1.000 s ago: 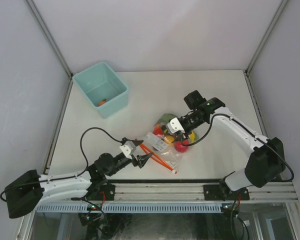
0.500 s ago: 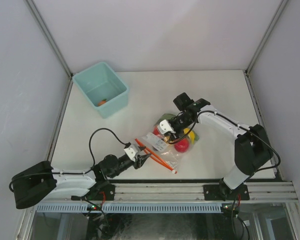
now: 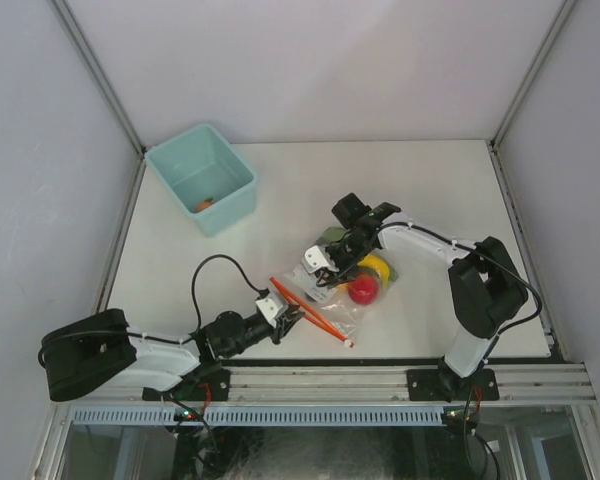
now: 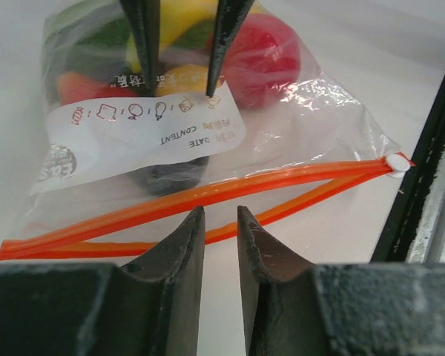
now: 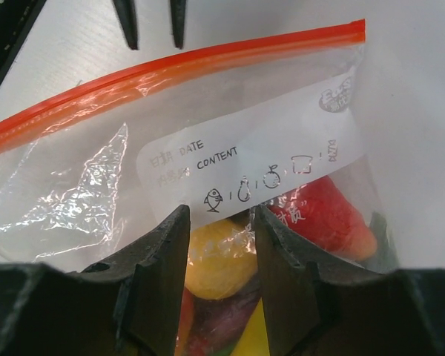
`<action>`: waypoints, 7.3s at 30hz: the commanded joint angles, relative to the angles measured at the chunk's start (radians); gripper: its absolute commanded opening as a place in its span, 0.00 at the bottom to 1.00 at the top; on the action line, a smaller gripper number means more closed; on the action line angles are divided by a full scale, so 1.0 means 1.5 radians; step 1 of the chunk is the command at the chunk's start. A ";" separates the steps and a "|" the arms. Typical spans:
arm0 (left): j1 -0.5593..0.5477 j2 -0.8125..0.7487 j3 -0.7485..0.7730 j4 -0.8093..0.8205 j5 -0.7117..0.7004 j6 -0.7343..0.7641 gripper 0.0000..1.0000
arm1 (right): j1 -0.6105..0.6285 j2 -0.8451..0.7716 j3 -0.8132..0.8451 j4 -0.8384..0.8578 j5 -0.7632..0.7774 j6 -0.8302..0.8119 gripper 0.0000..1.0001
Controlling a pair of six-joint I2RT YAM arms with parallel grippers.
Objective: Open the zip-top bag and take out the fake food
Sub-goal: Pick up the fake fruit from the zipper food storage bag, then place the fake fruit in the bin.
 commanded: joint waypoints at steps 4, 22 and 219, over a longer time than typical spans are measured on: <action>-0.011 0.014 -0.015 -0.018 -0.027 -0.012 0.28 | 0.010 0.022 0.029 0.059 0.025 0.072 0.39; -0.010 0.191 0.028 0.211 -0.089 0.030 0.35 | 0.013 0.067 0.029 0.032 0.022 0.051 0.33; 0.692 0.423 1.144 -1.164 -0.140 -0.299 1.00 | -0.159 -0.106 0.076 -0.017 -0.032 0.311 0.35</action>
